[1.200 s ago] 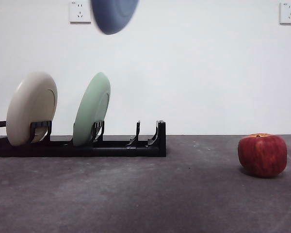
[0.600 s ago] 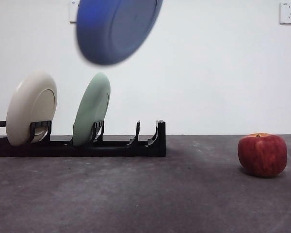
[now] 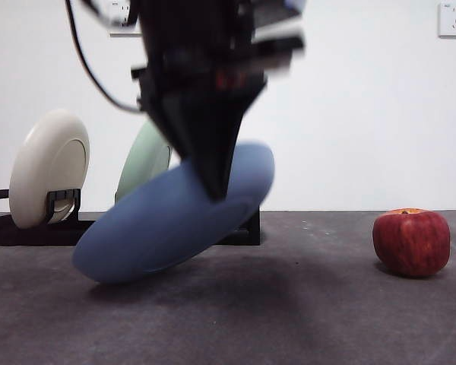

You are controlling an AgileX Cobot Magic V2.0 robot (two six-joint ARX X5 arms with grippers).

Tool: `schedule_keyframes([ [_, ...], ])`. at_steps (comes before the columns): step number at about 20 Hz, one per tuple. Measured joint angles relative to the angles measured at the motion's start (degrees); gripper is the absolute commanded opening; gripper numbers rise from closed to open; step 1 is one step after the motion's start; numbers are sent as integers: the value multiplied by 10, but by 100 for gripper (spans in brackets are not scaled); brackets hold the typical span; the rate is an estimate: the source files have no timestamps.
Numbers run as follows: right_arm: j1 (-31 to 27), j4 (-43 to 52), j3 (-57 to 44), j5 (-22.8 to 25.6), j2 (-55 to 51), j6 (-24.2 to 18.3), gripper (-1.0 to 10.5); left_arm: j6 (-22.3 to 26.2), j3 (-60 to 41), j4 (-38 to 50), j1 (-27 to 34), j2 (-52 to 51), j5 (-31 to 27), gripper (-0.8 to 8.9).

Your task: Take the blue plate from the plate rack,put the plate on the table,take the apple from the table,put the apple in the plate

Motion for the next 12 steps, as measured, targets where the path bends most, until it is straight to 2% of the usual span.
schedule_keyframes([
  [6, 0, 9, 0, 2, 0, -11, 8, 28, -15, 39, -20, 52, -13, -9],
  [11, 0, 9, 0, 4, 1, -13, 13, 42, -8, 42, -23, 97, 23, 6],
  [12, 0, 8, 0, 4, 1, -16, 66, 42, -8, 44, -23, 99, 24, 46],
])
